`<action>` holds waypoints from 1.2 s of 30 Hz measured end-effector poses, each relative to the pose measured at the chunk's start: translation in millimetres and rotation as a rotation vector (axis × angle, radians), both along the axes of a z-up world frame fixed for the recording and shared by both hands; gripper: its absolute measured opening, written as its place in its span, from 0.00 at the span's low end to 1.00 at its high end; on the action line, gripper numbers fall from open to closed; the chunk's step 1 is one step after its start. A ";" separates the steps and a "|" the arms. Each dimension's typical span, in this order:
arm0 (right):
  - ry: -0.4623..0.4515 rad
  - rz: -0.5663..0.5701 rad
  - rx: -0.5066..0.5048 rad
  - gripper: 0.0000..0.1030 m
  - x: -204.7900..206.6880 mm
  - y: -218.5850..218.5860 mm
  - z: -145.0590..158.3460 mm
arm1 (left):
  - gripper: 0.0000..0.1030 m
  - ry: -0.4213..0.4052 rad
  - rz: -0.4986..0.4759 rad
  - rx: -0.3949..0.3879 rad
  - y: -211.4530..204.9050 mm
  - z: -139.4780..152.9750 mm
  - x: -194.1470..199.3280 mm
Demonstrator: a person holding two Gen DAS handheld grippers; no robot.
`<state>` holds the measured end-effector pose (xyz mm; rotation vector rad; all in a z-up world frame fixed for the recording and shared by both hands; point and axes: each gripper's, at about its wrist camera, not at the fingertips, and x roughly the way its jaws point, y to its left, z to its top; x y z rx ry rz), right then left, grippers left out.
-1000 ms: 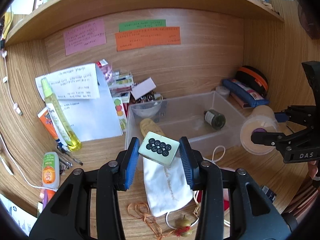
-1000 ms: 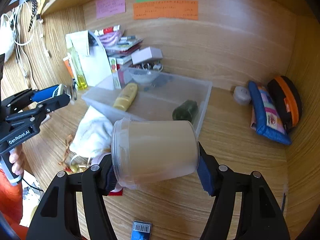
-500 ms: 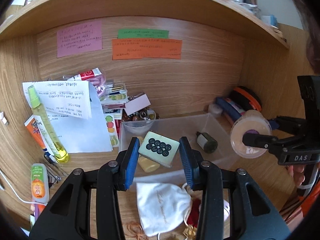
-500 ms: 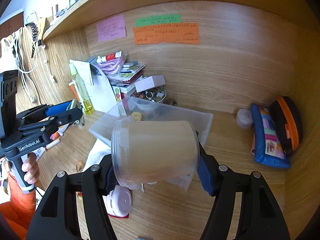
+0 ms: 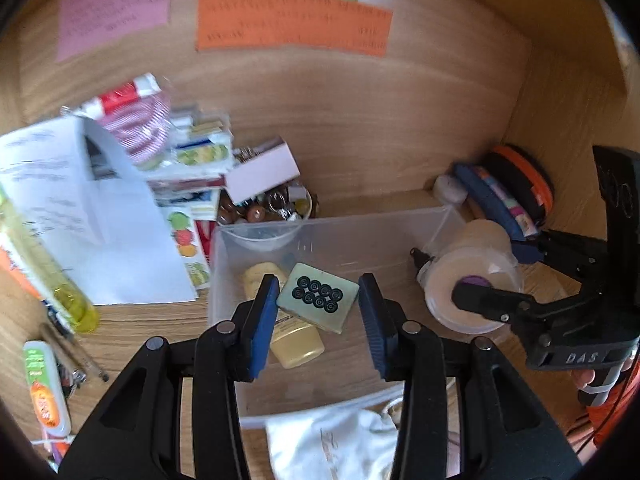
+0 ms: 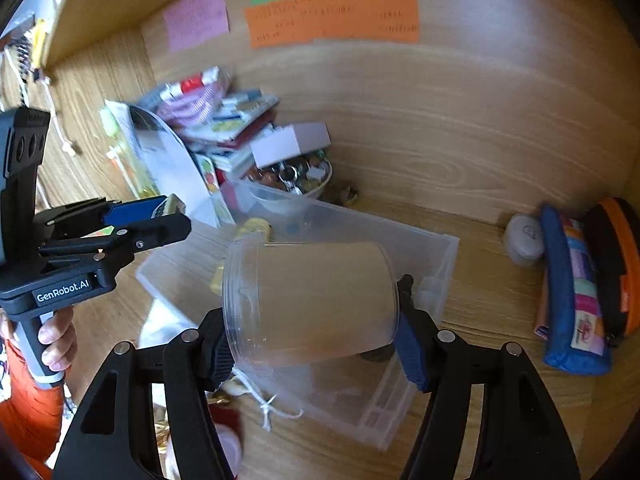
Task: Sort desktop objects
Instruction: 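Lift the tile and white cup and carry both over the clear box, then open both grippers to release the tile and cup into the box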
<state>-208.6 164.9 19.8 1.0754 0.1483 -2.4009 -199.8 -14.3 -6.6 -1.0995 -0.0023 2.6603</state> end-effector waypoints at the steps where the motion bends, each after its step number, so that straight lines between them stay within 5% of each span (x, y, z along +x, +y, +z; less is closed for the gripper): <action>1: -0.007 0.004 0.009 0.61 -3.4 -1.9 -2.8 | 0.39 -0.020 -0.006 -0.010 3.0 -6.2 -8.2; 14: -0.073 0.038 0.161 0.61 -50.4 -24.8 -37.0 | 0.39 -0.138 -0.028 -0.077 18.8 -45.2 -65.5; 23: -0.051 0.090 0.313 0.61 -55.6 -45.3 -47.4 | 0.39 -0.169 -0.037 -0.146 32.3 -52.9 -72.4; 36: -0.063 0.108 0.390 0.61 -53.6 -55.4 -56.3 | 0.39 -0.254 -0.023 -0.206 36.9 -64.1 -77.1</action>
